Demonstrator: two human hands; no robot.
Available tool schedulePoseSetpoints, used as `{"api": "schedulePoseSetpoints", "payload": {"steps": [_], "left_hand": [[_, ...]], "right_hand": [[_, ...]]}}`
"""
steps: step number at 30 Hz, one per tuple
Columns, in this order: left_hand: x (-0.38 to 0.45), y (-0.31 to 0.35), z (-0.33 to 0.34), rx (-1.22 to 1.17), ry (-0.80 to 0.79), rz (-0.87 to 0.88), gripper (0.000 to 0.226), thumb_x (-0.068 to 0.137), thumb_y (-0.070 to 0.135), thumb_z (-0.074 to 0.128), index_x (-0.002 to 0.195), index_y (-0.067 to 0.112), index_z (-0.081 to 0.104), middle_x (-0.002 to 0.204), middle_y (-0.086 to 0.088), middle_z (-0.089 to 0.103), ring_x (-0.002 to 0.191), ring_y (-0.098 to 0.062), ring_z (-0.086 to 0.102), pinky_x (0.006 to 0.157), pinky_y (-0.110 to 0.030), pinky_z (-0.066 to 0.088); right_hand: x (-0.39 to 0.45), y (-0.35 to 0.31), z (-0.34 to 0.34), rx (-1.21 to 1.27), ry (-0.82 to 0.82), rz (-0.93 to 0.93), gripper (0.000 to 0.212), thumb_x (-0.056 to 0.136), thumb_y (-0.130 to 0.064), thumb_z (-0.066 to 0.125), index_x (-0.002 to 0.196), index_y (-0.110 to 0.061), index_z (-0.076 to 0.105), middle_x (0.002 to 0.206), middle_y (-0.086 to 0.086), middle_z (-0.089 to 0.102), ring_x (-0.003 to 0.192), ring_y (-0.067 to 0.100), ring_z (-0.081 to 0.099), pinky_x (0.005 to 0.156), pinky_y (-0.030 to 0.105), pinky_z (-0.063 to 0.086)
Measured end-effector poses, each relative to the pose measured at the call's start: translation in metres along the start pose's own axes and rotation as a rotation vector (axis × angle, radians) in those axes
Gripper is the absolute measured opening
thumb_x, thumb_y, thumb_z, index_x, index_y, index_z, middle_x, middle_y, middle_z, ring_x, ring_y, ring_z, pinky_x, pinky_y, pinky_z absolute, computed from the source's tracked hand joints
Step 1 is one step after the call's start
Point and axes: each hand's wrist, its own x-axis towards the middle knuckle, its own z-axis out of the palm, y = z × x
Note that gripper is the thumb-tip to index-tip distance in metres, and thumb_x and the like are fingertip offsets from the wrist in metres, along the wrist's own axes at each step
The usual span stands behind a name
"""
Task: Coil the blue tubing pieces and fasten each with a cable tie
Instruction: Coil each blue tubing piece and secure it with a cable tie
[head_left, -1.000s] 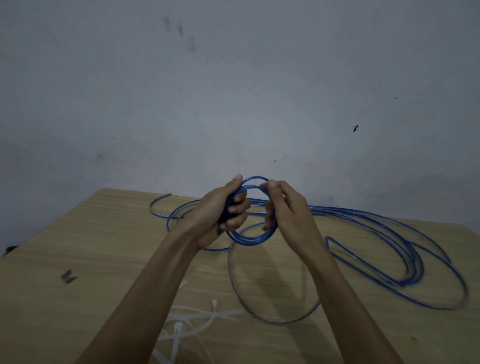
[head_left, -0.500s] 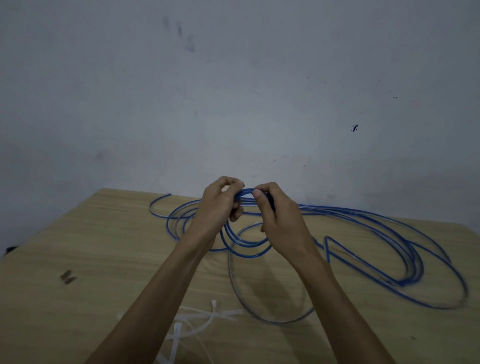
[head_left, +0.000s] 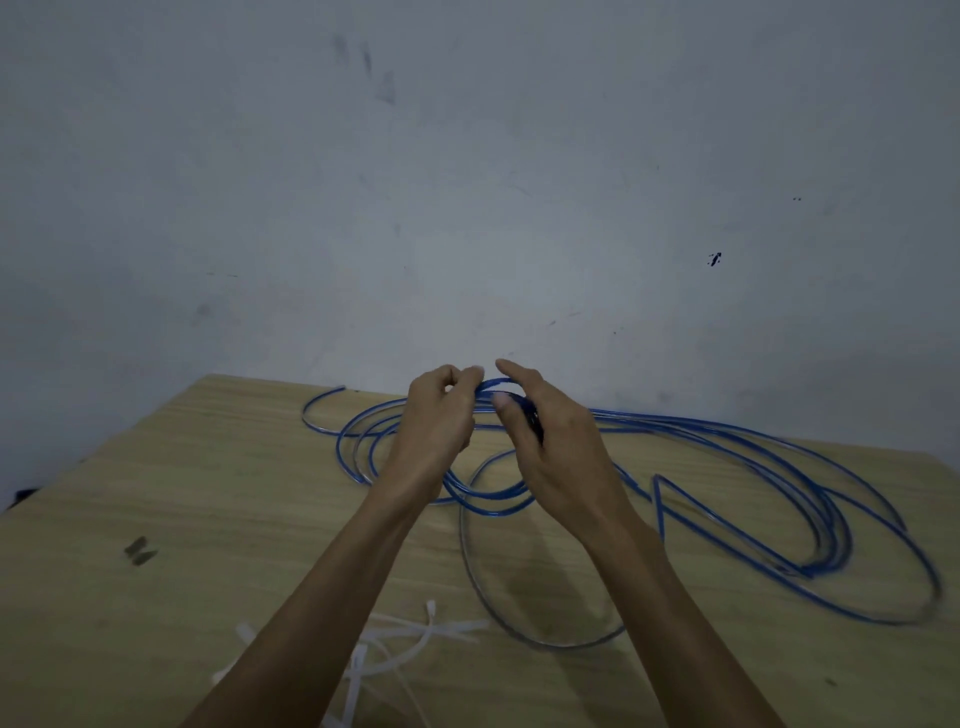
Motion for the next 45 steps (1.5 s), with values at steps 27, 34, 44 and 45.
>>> {"api": "schedulePoseSetpoints", "payload": {"steps": [27,34,44,45], "left_hand": [[0.000,-0.006,0.003,0.119,0.160,0.151,0.036,0.094,0.017,0.056,0.063,0.011,0.039,0.054,-0.002,0.030,0.053,-0.014,0.029,0.053,-0.028,0.031],[-0.004,-0.006,0.008,0.051,0.105,0.203,0.050,0.100,0.035,0.058,0.065,-0.001,0.058,0.051,-0.009,0.051,0.045,-0.017,0.046,0.051,-0.028,0.043],[-0.012,-0.014,0.019,0.171,0.190,0.403,0.048,0.106,0.028,0.044,0.069,-0.003,0.050,0.055,0.001,0.033,0.052,-0.009,0.029,0.052,-0.024,0.027],[-0.010,-0.014,0.017,0.148,0.202,0.372,0.047,0.105,0.026,0.046,0.068,-0.003,0.049,0.055,0.000,0.032,0.053,-0.010,0.028,0.053,-0.024,0.028]], "right_hand": [[0.000,0.007,0.001,-0.267,-0.027,-0.123,0.062,0.100,-0.054,0.034,0.156,-0.031,0.024,0.076,-0.014,0.053,0.059,0.005,0.048,0.053,0.019,0.038],[0.003,0.011,-0.009,-0.396,-0.035,-0.141,0.030,0.106,-0.041,0.033,0.107,-0.016,0.050,0.086,-0.001,0.056,0.065,0.017,0.052,0.054,0.033,0.043],[0.002,0.003,-0.007,0.031,0.080,0.097,0.020,0.102,-0.033,0.055,0.090,-0.018,0.059,0.071,-0.003,0.057,0.059,0.014,0.055,0.055,0.028,0.049],[0.002,-0.002,-0.006,0.161,0.084,0.136,0.015,0.100,-0.027,0.059,0.090,-0.017,0.062,0.072,-0.001,0.058,0.059,0.016,0.057,0.054,0.026,0.051]]}}
